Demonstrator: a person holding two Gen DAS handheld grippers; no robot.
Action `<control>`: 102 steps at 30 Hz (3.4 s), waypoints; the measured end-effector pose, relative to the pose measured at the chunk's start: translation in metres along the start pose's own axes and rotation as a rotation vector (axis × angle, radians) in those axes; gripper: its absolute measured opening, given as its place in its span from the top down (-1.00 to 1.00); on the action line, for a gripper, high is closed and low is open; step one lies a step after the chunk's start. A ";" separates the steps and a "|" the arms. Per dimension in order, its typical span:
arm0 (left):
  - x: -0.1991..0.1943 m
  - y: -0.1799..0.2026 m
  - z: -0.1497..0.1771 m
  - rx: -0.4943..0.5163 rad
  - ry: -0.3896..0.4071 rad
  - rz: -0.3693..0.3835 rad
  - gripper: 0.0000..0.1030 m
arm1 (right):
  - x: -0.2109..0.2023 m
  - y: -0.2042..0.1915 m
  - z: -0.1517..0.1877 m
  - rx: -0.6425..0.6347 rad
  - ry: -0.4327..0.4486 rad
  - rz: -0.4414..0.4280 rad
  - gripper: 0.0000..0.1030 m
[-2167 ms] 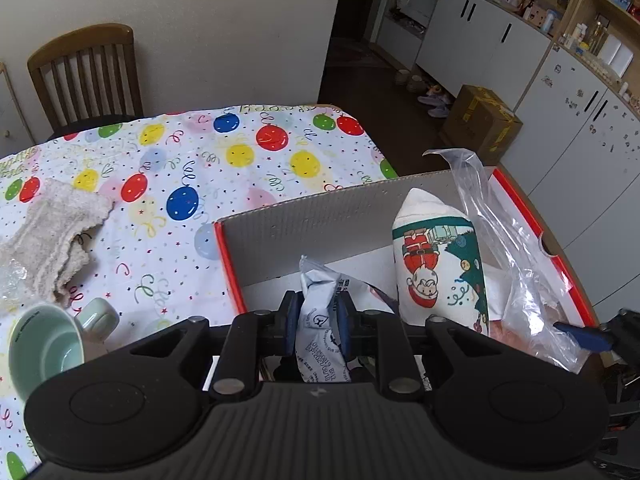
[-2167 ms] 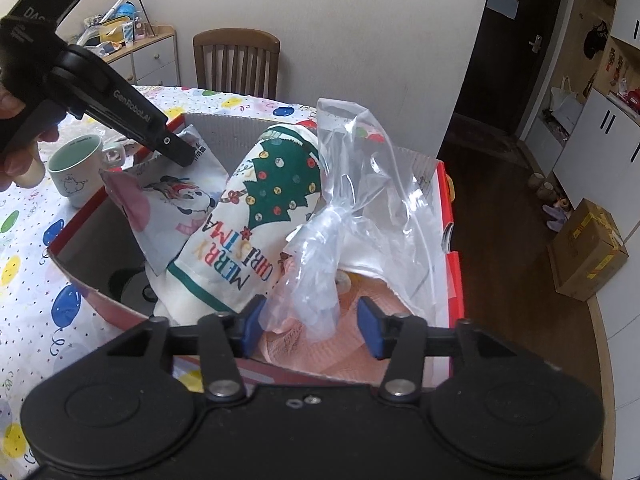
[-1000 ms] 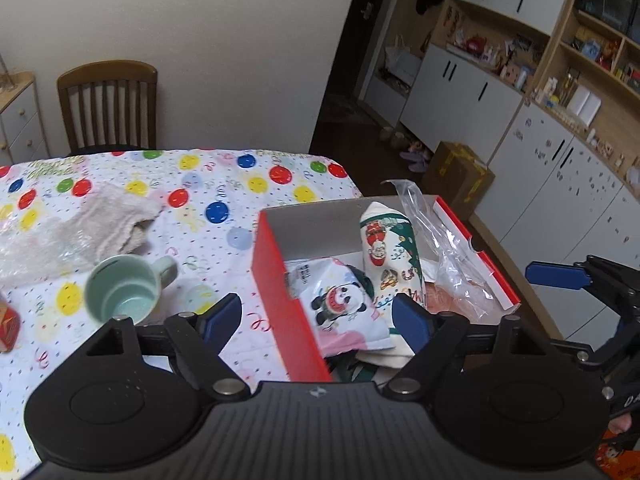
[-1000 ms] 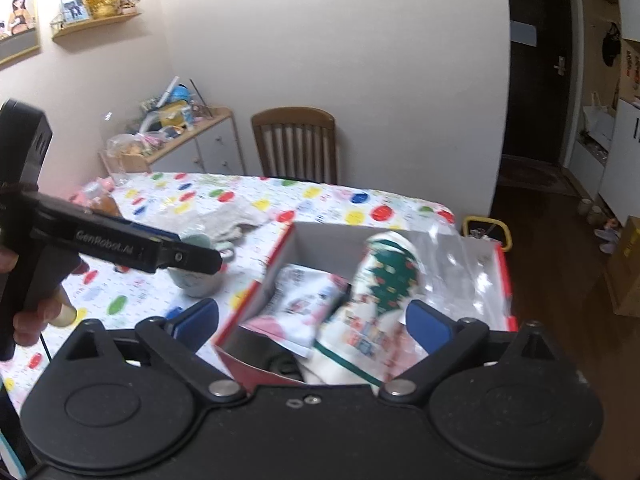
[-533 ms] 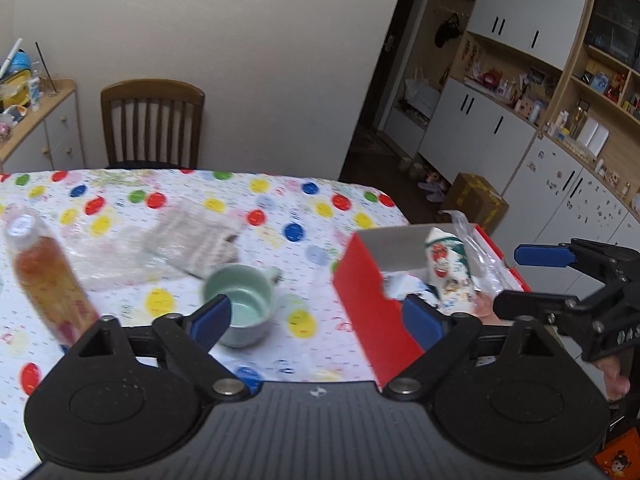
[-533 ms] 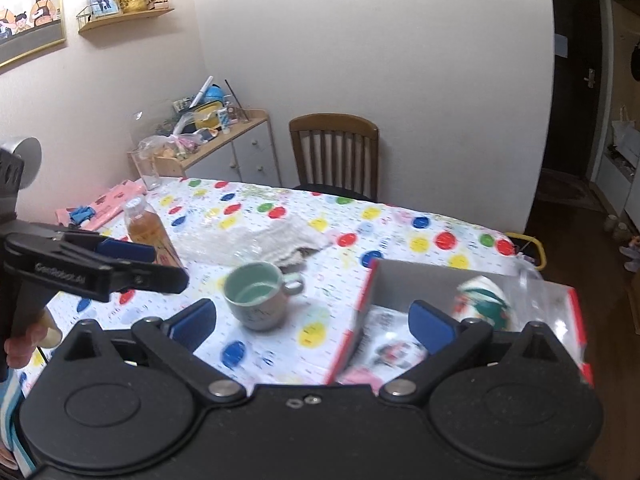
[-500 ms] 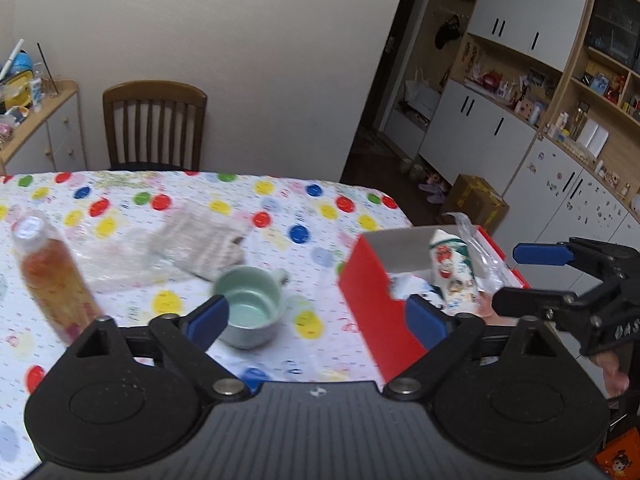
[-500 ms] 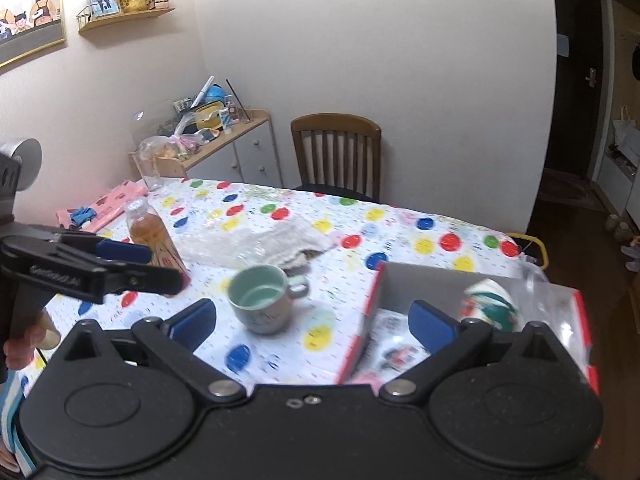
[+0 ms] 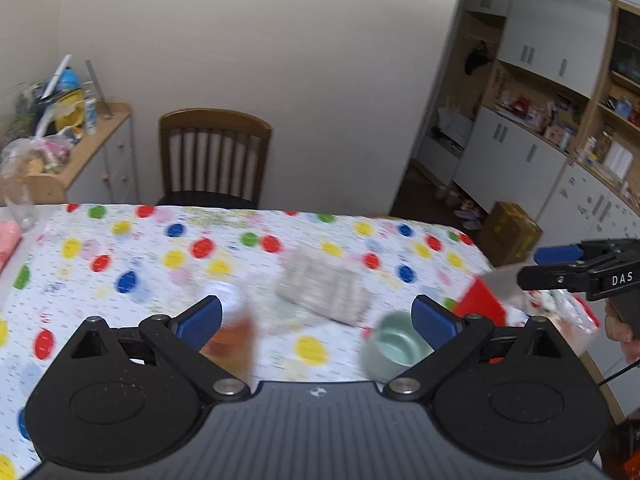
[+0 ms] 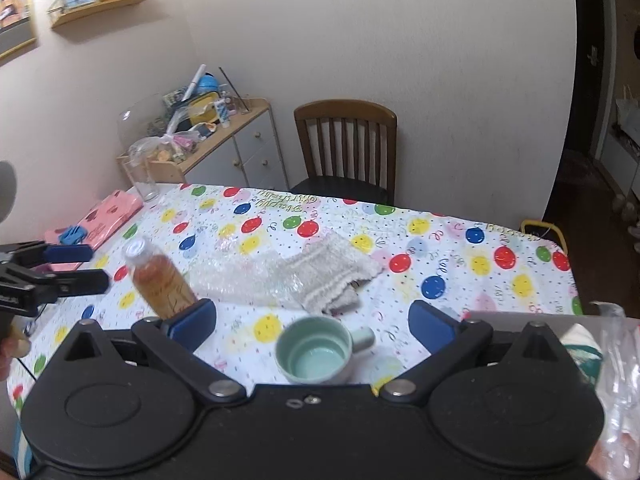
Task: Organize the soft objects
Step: 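Move both tools from the box toward the bubble wrap and white knitted cloth, then grasp the bubble wrap with the left gripper while the right gripper grasps the white knitted cloth, then lift and carry the bubble wrap and knitted cloth with both grippers over the red box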
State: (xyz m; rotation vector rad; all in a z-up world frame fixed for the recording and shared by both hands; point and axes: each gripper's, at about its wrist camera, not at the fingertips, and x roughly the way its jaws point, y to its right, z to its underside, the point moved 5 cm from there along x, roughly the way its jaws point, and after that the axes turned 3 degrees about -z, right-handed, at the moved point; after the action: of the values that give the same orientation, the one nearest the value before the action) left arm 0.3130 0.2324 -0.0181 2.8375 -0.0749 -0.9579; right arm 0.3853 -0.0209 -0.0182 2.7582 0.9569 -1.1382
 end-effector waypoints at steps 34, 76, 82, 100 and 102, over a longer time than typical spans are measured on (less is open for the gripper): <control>0.211 -0.175 0.025 -0.154 -0.267 -0.016 -0.99 | 0.231 0.030 -0.043 0.265 -0.260 0.172 -0.99; 0.249 -0.146 0.042 0.174 -0.221 -0.071 0.88 | 0.303 0.010 -0.016 0.140 -0.335 0.251 0.73; 0.227 -0.170 0.033 0.093 -0.178 -0.129 0.89 | 0.277 0.011 -0.031 0.153 -0.272 0.232 0.74; 0.104 -0.204 0.005 -0.093 -0.022 -0.251 0.89 | 0.149 -0.001 -0.045 0.141 -0.134 0.144 0.74; 0.088 -0.200 0.002 -0.093 -0.003 -0.258 0.89 | 0.132 -0.002 -0.043 0.136 -0.122 0.135 0.74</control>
State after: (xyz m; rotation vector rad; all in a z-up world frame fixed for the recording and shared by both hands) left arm 0.3820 0.4215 -0.1035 2.8053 0.3348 -0.9834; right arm 0.4841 0.0610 -0.0714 2.7659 0.6950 -1.3771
